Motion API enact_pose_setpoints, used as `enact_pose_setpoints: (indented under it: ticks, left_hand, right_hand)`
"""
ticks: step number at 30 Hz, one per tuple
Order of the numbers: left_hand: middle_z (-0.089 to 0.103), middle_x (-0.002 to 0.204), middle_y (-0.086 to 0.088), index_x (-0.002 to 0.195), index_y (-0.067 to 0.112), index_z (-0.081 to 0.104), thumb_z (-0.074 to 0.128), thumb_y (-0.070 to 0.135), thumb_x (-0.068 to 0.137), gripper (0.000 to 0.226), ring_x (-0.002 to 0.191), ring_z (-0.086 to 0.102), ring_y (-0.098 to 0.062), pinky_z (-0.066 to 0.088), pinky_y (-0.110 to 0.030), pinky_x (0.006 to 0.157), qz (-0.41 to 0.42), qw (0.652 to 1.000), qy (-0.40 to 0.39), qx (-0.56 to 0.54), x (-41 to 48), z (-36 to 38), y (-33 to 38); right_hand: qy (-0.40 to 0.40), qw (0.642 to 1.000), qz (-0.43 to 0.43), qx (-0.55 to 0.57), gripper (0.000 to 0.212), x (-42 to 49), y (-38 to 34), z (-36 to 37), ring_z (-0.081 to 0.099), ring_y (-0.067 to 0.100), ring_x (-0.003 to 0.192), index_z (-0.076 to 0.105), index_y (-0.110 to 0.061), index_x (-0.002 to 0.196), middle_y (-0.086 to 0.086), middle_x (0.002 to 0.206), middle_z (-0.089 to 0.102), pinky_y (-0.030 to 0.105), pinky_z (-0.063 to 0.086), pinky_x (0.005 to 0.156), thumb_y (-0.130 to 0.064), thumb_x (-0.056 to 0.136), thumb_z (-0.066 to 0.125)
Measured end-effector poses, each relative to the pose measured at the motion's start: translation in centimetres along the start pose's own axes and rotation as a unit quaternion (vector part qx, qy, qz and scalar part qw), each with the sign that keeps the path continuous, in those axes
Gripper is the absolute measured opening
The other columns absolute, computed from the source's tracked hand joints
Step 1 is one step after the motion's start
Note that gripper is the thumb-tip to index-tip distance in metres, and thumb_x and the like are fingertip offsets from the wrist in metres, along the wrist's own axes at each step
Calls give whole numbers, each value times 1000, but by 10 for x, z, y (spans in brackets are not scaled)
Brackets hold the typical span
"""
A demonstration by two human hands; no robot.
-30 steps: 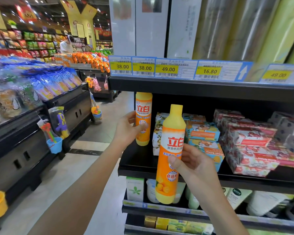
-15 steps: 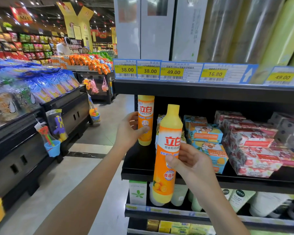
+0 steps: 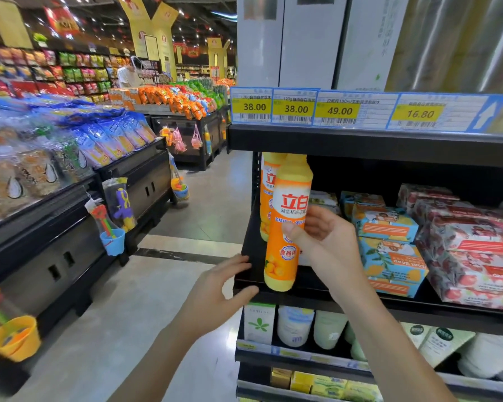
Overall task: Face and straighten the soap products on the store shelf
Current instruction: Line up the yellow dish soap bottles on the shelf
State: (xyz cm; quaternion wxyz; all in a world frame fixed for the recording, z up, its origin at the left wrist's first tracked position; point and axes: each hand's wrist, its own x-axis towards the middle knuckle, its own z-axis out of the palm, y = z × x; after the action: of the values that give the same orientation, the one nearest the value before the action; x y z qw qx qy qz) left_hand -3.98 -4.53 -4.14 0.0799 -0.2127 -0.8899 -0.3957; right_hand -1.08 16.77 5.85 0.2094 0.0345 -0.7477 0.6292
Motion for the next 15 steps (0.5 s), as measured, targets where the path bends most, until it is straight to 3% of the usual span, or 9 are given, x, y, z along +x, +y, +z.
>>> enact_pose_setpoints:
  ticks: [3,9,15]
  left_hand:
    - [33,158,27,150,36,46,78,51,83,76,145,25,12,17,-4,113,-4,1000,-27,11,0,8,-4]
    - [25,163,21,154,38,37,76,47,85,80,150,23,3,23,-27,124,-25,999,-32,23,1,14,-1]
    - [28,162,22,151,39,41,80,41,84,78,147,26,4,28,-29,121,-45,999,-11,-21,-3,16,1]
  right_hand:
    - [7,999,-18,-37,42,6,7,8,68,-2,100,61,-39,111,-18,107,71,19,54,86,-21,82,86]
    - [-8,998,-31,-63,49,10,13,10,64,-2,110,58,-33,125,-18,116,67,17,52,91,-25,84,83]
    - [-32,996,-33,-81,61,12,14,0,63,0,116,56,-33,133,-16,126,67,26,53,99,-28,81,86]
